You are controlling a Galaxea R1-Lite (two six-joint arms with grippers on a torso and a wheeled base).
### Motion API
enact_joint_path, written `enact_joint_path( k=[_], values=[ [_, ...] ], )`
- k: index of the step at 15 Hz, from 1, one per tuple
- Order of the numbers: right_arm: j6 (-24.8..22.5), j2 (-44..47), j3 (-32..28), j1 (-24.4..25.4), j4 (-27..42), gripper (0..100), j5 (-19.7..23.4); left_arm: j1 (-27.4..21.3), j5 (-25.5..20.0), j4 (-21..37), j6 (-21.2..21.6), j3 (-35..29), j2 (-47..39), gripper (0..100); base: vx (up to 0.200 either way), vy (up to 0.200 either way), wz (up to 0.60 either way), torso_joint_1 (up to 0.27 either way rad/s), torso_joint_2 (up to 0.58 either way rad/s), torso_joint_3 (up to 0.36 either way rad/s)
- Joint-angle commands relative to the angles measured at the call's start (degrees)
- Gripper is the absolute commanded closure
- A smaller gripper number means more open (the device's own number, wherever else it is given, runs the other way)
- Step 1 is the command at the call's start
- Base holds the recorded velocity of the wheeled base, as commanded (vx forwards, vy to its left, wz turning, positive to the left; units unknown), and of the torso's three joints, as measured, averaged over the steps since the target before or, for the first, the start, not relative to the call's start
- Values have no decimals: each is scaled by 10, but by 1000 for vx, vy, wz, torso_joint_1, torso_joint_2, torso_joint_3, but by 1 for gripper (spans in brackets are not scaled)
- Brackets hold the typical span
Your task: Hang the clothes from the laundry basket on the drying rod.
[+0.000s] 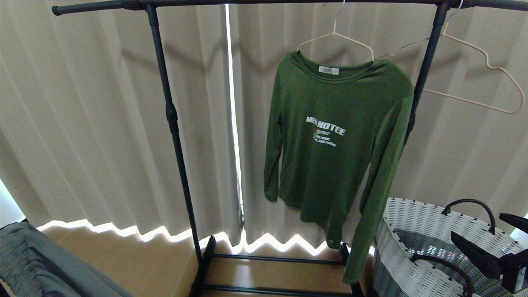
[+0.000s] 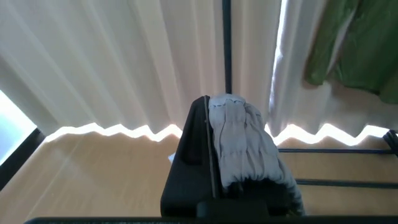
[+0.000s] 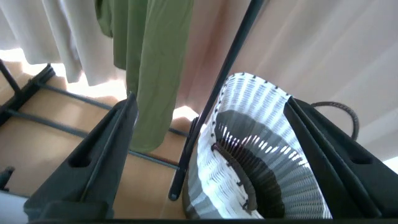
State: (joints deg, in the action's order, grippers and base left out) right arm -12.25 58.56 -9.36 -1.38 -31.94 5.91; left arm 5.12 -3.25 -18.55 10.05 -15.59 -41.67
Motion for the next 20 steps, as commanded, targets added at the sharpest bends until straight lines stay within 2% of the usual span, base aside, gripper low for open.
enact_joint_path(
  k=[1, 5, 9, 20],
  values=[
    [-1, -20, 5, -2, -1, 0, 0, -5, -13, 0, 1, 0, -2, 100, 0, 0, 0, 0, 0, 0],
    [-1, -18, 2, -2, -2, 0, -1, -5, -17, 0, 2, 2, 2, 100, 0, 0, 0, 0, 0, 0],
    [-1, -19, 0, -2, -3, 0, -1, -5, -18, 0, 2, 9, 11, 100, 0, 0, 0, 47, -233, -237],
    [-1, -20, -7, -2, -4, 0, -1, -13, -18, 3, 3, 22, 3, 100, 0, 0, 0, 185, -491, -286]
  ],
)
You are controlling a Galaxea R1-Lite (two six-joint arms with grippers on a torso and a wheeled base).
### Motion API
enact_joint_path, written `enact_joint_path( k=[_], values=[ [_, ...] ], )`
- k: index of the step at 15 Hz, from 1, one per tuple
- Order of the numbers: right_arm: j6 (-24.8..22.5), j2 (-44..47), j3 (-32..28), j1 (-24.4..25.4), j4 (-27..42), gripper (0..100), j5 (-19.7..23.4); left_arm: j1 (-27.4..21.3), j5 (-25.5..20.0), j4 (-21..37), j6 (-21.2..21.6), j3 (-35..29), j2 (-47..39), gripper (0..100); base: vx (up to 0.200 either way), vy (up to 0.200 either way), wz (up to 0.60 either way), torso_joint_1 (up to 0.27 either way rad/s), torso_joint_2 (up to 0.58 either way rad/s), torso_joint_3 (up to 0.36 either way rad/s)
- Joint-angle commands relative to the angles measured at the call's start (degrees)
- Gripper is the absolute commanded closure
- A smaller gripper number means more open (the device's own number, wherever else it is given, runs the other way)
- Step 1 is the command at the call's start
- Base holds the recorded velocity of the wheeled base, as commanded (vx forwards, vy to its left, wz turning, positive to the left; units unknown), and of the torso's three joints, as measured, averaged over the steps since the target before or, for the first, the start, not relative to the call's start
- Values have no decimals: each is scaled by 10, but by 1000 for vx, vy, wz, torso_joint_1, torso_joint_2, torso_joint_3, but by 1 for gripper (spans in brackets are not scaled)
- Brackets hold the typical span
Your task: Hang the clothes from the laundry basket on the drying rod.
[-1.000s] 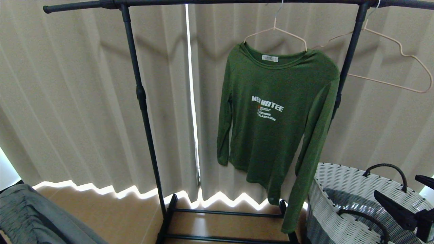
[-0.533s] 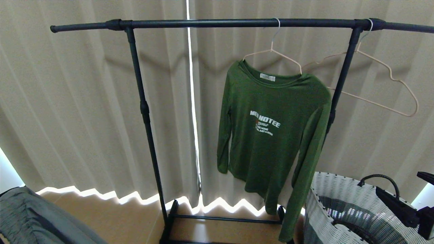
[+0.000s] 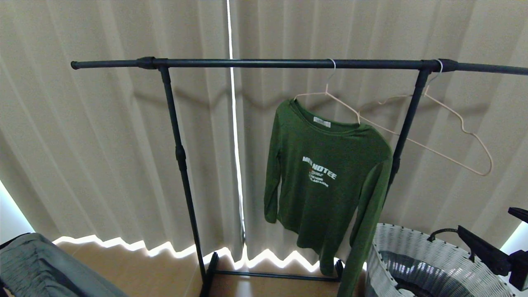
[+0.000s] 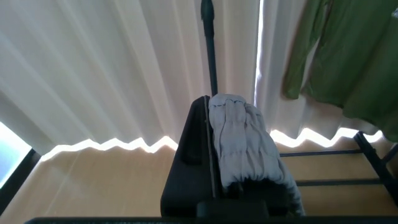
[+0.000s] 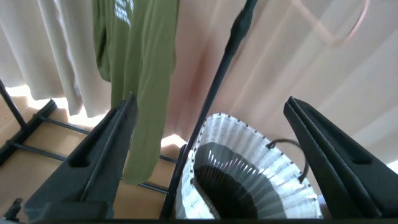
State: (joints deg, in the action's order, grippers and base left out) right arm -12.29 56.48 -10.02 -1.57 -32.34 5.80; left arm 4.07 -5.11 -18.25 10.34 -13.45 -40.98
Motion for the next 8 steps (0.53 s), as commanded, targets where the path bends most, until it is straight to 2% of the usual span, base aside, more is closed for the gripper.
enact_joint_path(
  k=[1, 8],
  values=[
    [0, 0, 0, 0, 0, 0, 1, -2, 0, 0, 0, 0, -4, 100, 0, 0, 0, 217, -481, -281],
    [0, 0, 2, 0, 0, 0, 3, -2, 0, 0, 0, 2, -3, 100, 0, 0, 0, 224, -501, -278]
  ],
)
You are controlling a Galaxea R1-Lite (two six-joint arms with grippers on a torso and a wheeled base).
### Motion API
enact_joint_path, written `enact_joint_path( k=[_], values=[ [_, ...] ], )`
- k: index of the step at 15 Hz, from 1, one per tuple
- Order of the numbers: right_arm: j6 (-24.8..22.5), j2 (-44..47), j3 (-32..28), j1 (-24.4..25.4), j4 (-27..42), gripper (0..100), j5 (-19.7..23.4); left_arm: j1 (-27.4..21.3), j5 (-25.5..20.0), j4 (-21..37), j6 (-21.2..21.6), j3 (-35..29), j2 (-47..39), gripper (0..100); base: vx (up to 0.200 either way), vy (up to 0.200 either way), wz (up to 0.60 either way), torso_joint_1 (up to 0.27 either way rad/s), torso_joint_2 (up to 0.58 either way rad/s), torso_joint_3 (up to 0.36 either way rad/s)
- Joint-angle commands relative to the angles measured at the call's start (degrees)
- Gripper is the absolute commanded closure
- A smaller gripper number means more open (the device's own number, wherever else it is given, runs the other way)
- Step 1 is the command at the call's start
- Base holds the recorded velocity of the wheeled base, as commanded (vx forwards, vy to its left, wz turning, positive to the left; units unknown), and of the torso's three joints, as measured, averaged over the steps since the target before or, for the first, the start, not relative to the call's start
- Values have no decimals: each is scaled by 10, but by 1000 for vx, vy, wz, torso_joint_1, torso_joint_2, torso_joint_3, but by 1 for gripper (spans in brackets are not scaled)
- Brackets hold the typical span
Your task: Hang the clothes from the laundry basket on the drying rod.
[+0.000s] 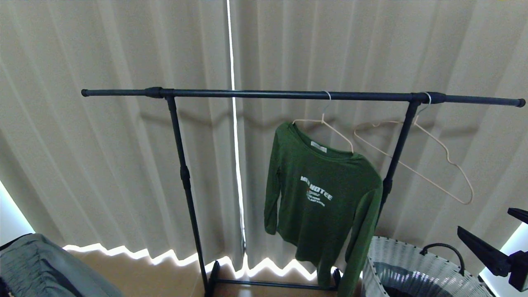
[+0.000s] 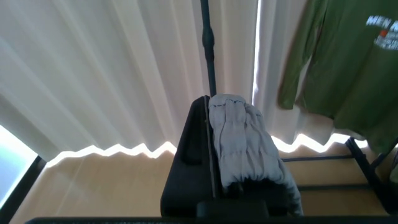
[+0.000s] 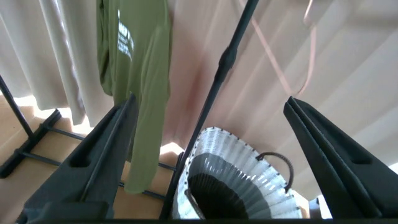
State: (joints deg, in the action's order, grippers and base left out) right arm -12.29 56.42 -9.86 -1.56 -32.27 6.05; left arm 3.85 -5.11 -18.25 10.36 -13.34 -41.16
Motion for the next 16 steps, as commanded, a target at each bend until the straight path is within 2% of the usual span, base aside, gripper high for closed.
enact_joint_path(
  k=[1, 7, 16],
  values=[
    [0, 1, 1, 1, -1, 0, 0, -1, 0, 0, 0, 1, -1, 100, 0, 0, 0, 222, -496, -261],
    [0, 1, 2, 1, 0, 0, 0, -10, -6, -1, 16, 14, 0, 100, 0, 0, 0, 42, -83, -49],
    [0, -3, 2, 1, -1, 0, 0, -10, -6, -1, 18, 15, 12, 100, 0, -200, 0, 3, -1, -1]
  ],
)
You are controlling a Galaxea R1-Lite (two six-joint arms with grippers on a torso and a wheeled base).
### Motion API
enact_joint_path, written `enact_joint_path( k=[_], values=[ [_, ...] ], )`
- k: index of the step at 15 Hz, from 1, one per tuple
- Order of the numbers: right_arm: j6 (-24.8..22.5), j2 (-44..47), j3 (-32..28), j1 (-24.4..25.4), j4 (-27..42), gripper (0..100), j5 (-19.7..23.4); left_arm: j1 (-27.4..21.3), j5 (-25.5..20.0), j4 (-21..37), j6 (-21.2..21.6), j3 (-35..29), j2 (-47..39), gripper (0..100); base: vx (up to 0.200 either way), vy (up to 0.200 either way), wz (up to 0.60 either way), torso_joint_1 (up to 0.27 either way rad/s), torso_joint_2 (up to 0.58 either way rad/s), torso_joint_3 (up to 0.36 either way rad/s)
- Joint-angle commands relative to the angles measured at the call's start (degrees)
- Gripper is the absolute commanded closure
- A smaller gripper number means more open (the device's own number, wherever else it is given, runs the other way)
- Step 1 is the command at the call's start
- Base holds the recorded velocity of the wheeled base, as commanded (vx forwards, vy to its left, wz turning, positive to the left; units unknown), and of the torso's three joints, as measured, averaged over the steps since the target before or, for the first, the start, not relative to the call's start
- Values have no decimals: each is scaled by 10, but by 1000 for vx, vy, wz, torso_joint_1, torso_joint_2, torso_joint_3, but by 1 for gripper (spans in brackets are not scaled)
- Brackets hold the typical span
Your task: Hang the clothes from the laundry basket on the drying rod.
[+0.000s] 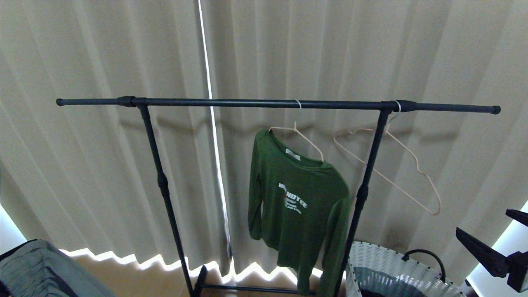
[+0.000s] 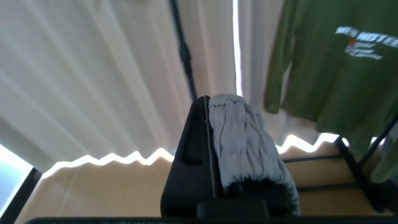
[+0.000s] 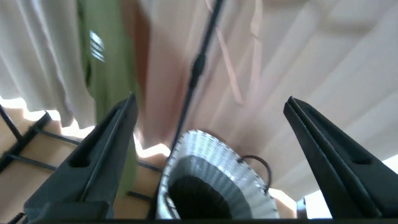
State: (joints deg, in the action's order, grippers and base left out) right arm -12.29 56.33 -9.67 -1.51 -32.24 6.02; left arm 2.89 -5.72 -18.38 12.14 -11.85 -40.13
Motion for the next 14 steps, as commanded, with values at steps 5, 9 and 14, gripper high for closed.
enact_joint_path(
  k=[5, 9, 14],
  values=[
    [0, -2, -2, 0, -1, 0, 1, -1, -1, -1, 6, 2, 3, 100, 0, -40, 0, 1, 0, 1],
    [0, -2, -2, 1, -1, 0, 2, -3, -1, -1, 4, 2, 6, 100, 0, 0, 0, 0, 0, 0],
    [0, -1, -2, 1, -1, 0, 2, -3, -1, 0, 4, 2, 4, 100, 40, 0, 0, 0, 0, 0]
  ],
)
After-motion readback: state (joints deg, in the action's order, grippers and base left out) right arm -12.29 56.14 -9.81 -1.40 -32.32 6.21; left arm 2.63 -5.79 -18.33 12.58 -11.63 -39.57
